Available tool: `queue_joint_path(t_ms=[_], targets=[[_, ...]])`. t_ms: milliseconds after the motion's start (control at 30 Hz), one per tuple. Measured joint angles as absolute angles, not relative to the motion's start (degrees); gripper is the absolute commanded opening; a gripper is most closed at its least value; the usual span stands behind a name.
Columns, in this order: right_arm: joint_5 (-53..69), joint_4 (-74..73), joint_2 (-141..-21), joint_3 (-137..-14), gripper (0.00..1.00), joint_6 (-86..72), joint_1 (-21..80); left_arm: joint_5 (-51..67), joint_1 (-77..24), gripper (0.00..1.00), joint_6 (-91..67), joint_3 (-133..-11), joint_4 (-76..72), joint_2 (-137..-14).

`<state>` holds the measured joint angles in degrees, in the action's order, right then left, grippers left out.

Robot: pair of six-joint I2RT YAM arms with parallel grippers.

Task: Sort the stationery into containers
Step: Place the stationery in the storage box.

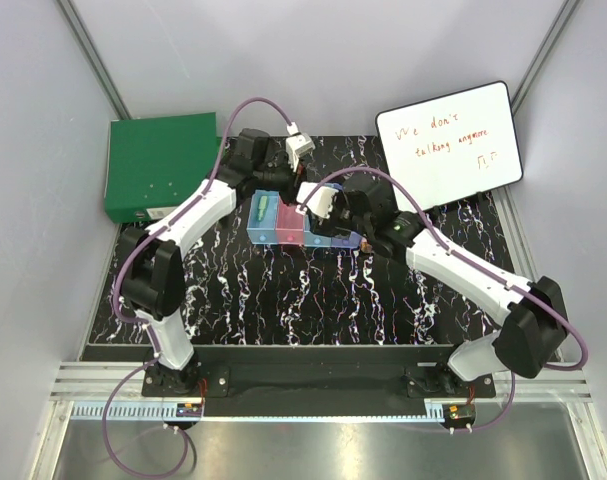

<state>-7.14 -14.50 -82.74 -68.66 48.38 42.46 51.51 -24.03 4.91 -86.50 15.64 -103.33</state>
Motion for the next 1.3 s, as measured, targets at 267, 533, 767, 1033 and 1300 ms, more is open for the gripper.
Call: queue_joint_path(t_ms=[267, 533, 767, 1033, 1300], targets=[[-9.63, -14.26, -79.81, -68.36, 0.92, 47.53, 42.46, 31.70, -20.69, 0.00, 16.12, -86.43, 23.75, -102.76], [-10.11, -13.39, -79.44, -66.57, 0.92, 47.57, 42.46, 17.08, -22.26, 0.13, 26.02, -86.63, 29.02, -105.97], [-10.68, -12.71, -79.44, -63.77, 0.94, 45.39, 41.06, 12.58, -24.99, 0.40, 29.04, -86.65, 30.41, -110.17], [-9.08, -13.76, -81.58, -62.54, 0.94, 35.90, 34.02, 11.70, -24.95, 0.50, 29.10, -86.76, 30.11, -110.85], [-2.35, -20.03, -92.01, -67.11, 0.91, 27.27, 25.69, 11.68, -24.95, 0.50, 28.40, -86.78, 30.33, -110.21]])
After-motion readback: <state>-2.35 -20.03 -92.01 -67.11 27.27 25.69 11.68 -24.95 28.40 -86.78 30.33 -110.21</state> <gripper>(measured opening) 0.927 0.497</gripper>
